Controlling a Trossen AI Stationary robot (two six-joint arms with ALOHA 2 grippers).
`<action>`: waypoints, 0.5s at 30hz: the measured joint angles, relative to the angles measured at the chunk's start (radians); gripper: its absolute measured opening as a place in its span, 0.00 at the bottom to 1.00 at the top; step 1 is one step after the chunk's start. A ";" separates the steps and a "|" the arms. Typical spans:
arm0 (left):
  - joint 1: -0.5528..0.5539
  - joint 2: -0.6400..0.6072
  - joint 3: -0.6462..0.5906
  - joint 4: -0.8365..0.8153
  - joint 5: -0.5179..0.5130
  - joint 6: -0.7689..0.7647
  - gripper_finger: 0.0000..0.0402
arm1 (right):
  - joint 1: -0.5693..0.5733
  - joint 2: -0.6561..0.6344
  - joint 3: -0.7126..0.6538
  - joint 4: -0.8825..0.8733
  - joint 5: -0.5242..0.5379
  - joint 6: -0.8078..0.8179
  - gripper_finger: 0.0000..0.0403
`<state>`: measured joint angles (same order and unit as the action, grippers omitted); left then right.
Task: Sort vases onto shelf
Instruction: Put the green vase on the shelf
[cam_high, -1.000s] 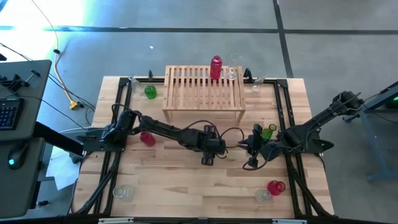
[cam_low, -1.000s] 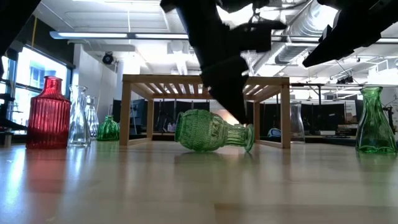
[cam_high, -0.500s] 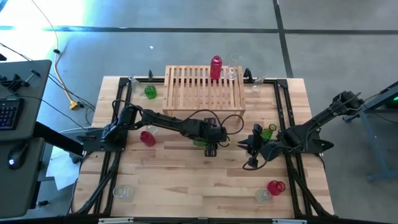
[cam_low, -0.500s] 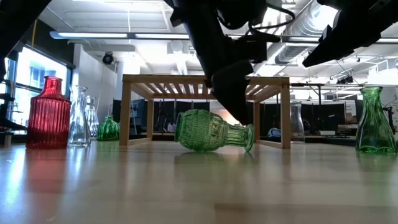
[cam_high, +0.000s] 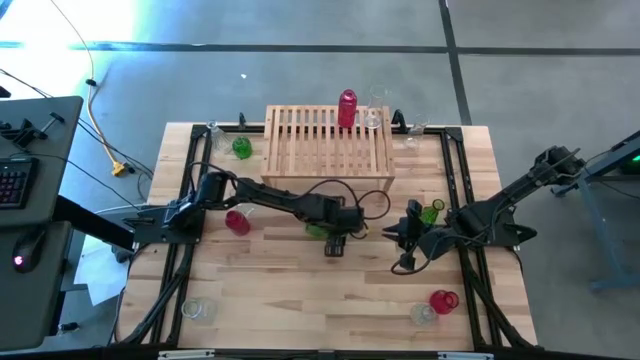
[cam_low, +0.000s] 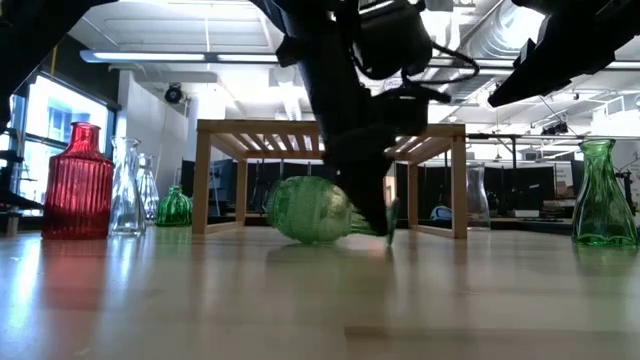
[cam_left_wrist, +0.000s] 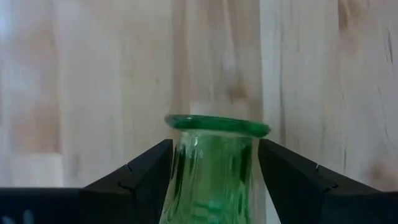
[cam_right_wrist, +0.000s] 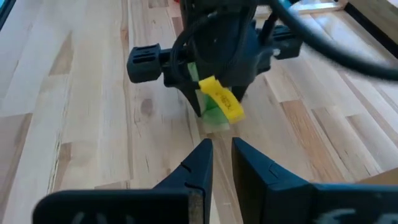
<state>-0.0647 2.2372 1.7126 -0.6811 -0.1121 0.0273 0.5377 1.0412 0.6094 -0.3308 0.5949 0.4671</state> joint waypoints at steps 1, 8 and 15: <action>0.000 0.000 0.000 -0.015 0.006 0.007 0.57 | 0.000 0.000 0.000 -0.001 0.000 0.000 0.10; -0.011 0.010 -0.001 -0.057 -0.005 0.062 0.50 | 0.000 0.000 0.000 -0.001 0.000 0.000 0.10; -0.029 0.007 -0.001 -0.063 -0.004 0.106 0.38 | 0.000 0.000 0.000 -0.001 0.000 0.000 0.10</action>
<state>-0.0937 2.2440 1.7119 -0.7441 -0.1161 0.1333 0.5377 1.0412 0.6094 -0.3317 0.5949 0.4671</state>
